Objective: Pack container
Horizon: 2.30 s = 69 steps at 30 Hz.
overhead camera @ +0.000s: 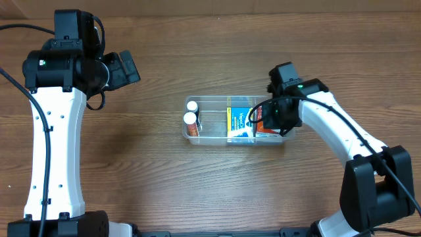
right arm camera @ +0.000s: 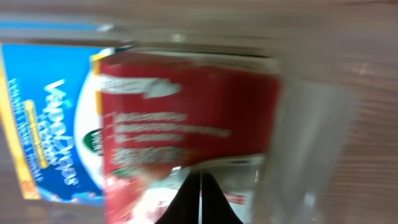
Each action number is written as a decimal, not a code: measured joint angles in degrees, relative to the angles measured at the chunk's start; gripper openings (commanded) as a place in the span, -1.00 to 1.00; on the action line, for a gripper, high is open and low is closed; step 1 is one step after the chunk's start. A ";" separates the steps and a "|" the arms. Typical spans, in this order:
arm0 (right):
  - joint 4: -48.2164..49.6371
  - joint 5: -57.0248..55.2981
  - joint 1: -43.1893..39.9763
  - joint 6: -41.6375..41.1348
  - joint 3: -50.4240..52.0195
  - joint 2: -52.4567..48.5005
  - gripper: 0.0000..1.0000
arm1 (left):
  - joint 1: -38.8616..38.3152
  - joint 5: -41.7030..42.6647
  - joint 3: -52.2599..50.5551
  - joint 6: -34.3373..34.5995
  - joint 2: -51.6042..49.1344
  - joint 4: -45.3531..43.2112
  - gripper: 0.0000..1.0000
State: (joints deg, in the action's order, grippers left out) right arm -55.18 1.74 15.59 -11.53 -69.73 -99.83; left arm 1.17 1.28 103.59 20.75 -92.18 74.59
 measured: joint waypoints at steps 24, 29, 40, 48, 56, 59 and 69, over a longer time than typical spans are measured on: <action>-0.70 -2.14 -3.48 -0.46 -16.24 8.61 1.00 | 0.00 -0.02 0.00 0.00 0.00 1.18 1.00; 7.72 -2.23 -7.78 0.35 -18.12 11.17 1.00 | 0.00 0.00 0.00 0.02 0.00 1.44 1.00; 1.66 -2.60 -18.91 -2.23 -18.08 11.34 1.00 | -0.07 -0.68 -0.04 -4.37 0.00 3.91 1.00; 0.55 -2.78 -20.31 -3.48 -7.67 23.02 1.00 | -5.01 -1.55 -8.46 -6.69 3.13 -1.40 1.00; 2.40 -2.78 -20.00 -4.33 13.57 41.46 1.00 | -7.93 -1.70 -28.00 -7.45 23.15 -9.94 0.99; 1.79 -2.34 -19.74 -5.01 18.75 47.63 1.00 | -7.93 -1.92 -35.78 -7.30 33.66 -13.00 0.99; -1.86 -1.03 -18.49 -6.21 20.41 54.75 1.00 | -7.93 -4.74 -45.00 -2.64 52.72 -12.68 1.00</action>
State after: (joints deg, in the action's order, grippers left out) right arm -57.04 0.71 -2.90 -17.74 -49.32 -45.08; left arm -6.76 -3.46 58.59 18.11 -39.46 61.91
